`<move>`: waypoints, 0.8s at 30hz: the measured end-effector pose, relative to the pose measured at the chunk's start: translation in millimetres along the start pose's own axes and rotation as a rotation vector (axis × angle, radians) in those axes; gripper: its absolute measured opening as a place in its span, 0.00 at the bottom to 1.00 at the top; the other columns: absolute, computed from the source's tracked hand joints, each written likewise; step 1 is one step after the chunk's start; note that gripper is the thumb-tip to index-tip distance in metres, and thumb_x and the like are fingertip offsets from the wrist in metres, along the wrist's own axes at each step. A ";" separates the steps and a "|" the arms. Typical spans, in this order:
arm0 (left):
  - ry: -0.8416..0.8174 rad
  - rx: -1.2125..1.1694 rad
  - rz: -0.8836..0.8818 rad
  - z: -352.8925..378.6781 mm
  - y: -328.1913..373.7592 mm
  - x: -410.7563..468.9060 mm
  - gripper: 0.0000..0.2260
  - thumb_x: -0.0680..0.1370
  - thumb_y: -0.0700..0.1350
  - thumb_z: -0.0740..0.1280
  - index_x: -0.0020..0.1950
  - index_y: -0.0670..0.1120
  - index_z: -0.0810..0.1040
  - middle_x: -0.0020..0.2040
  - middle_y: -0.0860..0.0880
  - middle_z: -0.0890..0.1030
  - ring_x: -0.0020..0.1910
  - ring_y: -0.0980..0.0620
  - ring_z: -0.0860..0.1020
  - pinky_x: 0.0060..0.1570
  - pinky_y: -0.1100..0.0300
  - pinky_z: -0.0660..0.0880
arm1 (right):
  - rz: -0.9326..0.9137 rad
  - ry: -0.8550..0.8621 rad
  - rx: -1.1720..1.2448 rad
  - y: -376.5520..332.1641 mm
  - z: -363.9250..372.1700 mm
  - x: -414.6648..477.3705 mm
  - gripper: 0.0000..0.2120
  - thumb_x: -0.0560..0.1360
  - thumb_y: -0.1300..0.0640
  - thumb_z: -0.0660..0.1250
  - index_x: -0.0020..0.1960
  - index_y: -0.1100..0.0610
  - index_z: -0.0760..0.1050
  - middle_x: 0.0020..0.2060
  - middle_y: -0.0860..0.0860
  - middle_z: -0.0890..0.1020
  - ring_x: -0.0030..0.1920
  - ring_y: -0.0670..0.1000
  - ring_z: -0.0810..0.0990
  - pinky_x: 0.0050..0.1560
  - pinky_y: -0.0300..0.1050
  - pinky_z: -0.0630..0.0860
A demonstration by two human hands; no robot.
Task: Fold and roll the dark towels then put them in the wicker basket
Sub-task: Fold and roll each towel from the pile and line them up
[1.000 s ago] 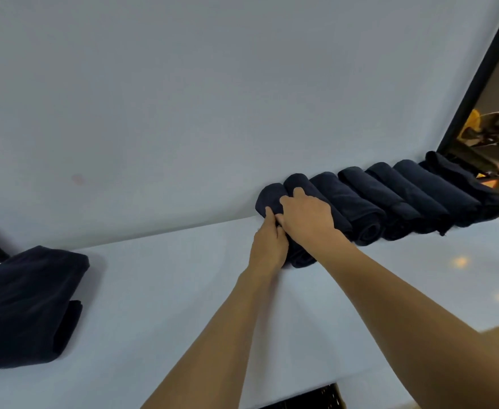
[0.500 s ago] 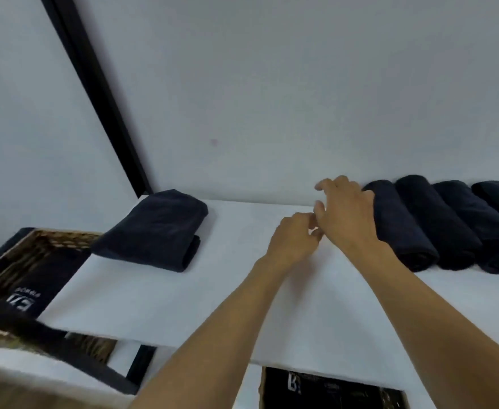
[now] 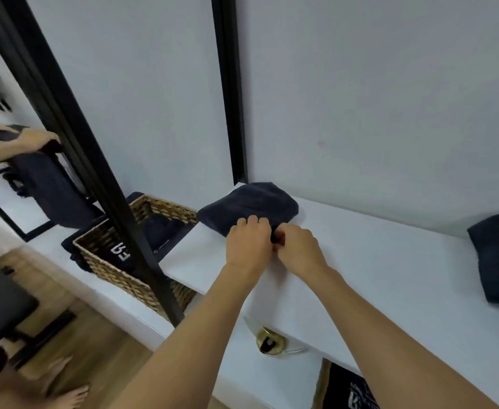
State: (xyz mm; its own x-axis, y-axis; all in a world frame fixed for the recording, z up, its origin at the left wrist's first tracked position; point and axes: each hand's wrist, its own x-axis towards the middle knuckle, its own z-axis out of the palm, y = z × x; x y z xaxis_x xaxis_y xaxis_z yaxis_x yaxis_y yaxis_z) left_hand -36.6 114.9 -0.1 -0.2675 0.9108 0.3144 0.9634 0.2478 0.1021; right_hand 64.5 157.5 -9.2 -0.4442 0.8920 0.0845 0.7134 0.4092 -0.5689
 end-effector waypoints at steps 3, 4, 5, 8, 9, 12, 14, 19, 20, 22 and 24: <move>0.035 -0.135 0.013 -19.6 -4.9 5.4 0.03 0.78 0.41 0.61 0.50 0.42 0.72 0.47 0.45 0.78 0.44 0.46 0.75 0.38 0.57 0.67 | 0.002 0.089 0.092 -1.8 -7.1 1.0 0.04 0.77 0.54 0.65 0.52 0.51 0.74 0.44 0.46 0.81 0.42 0.50 0.79 0.44 0.45 0.78; 0.057 -0.202 0.024 -28.3 -6.5 8.0 0.02 0.78 0.41 0.62 0.47 0.43 0.70 0.44 0.46 0.77 0.41 0.47 0.74 0.36 0.57 0.65 | 0.005 0.135 0.144 -3.3 -12.9 1.6 0.07 0.77 0.53 0.66 0.54 0.50 0.72 0.43 0.45 0.80 0.43 0.49 0.79 0.44 0.45 0.77; 0.083 -0.263 0.040 -38.1 -7.1 11.2 0.04 0.77 0.41 0.62 0.45 0.43 0.68 0.41 0.47 0.75 0.38 0.48 0.72 0.34 0.57 0.63 | 0.003 0.186 0.197 -5.6 -21.0 2.3 0.11 0.76 0.53 0.67 0.57 0.50 0.70 0.44 0.44 0.79 0.44 0.49 0.79 0.45 0.46 0.77; 0.131 -0.437 0.122 -71.0 -2.8 22.1 0.03 0.77 0.41 0.64 0.45 0.42 0.71 0.38 0.48 0.75 0.37 0.48 0.72 0.34 0.56 0.67 | -0.053 0.336 0.177 -10.0 -54.5 8.3 0.24 0.76 0.55 0.67 0.69 0.49 0.63 0.49 0.48 0.75 0.47 0.51 0.76 0.48 0.49 0.75; 0.141 -0.489 0.145 -81.1 -0.7 25.4 0.03 0.77 0.41 0.64 0.46 0.42 0.72 0.37 0.48 0.76 0.37 0.48 0.74 0.36 0.56 0.70 | -0.069 0.368 0.094 -10.5 -67.6 10.6 0.24 0.76 0.55 0.66 0.70 0.49 0.64 0.51 0.49 0.73 0.48 0.52 0.76 0.48 0.48 0.74; 0.174 -0.579 0.185 -103.5 1.7 34.6 0.02 0.77 0.42 0.65 0.46 0.44 0.74 0.36 0.49 0.77 0.36 0.50 0.75 0.37 0.57 0.73 | -0.067 0.399 -0.211 -1.5 -104.5 17.0 0.13 0.77 0.50 0.66 0.60 0.50 0.75 0.50 0.51 0.69 0.53 0.55 0.73 0.47 0.46 0.70; 0.188 -0.575 0.206 -113.8 1.7 40.7 0.02 0.78 0.42 0.65 0.48 0.44 0.74 0.37 0.49 0.78 0.36 0.51 0.75 0.37 0.58 0.74 | -0.038 0.344 -0.307 7.1 -126.2 16.9 0.10 0.77 0.46 0.65 0.54 0.50 0.77 0.50 0.51 0.72 0.54 0.56 0.73 0.50 0.50 0.70; -0.007 -0.406 0.269 -113.4 2.8 53.9 0.05 0.77 0.41 0.65 0.51 0.46 0.72 0.42 0.50 0.78 0.39 0.50 0.77 0.38 0.57 0.77 | -0.060 0.374 -0.110 8.1 -183.7 4.1 0.04 0.80 0.54 0.62 0.52 0.51 0.75 0.46 0.49 0.81 0.45 0.52 0.78 0.45 0.47 0.73; -0.106 -0.340 0.269 -106.7 4.0 55.9 0.04 0.76 0.40 0.65 0.49 0.46 0.73 0.41 0.50 0.77 0.39 0.49 0.78 0.38 0.57 0.77 | -0.085 0.388 -0.103 7.4 -194.2 0.5 0.04 0.79 0.55 0.62 0.52 0.51 0.76 0.46 0.48 0.81 0.46 0.52 0.78 0.45 0.47 0.74; -0.217 -0.219 0.260 -93.6 6.7 58.1 0.03 0.74 0.41 0.64 0.40 0.45 0.73 0.37 0.49 0.76 0.38 0.46 0.77 0.35 0.55 0.74 | -0.119 0.382 -0.109 10.1 -212.0 -6.5 0.03 0.78 0.54 0.65 0.50 0.50 0.77 0.45 0.46 0.81 0.46 0.51 0.79 0.48 0.48 0.76; -0.187 -0.272 0.218 -88.6 9.3 62.2 0.04 0.74 0.42 0.63 0.40 0.44 0.72 0.37 0.48 0.76 0.38 0.46 0.76 0.35 0.55 0.72 | -0.116 0.374 -0.173 19.5 -228.2 -14.2 0.05 0.76 0.50 0.68 0.48 0.50 0.78 0.43 0.46 0.81 0.45 0.51 0.79 0.49 0.49 0.76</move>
State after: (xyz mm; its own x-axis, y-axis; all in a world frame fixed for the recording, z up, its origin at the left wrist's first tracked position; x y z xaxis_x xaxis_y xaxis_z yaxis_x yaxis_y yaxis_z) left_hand -45.7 144.6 104.0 -0.0260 0.9831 0.1813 0.9514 -0.0313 0.3062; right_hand 208.5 196.7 165.2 -0.3224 0.8331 0.4495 0.7646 0.5091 -0.3952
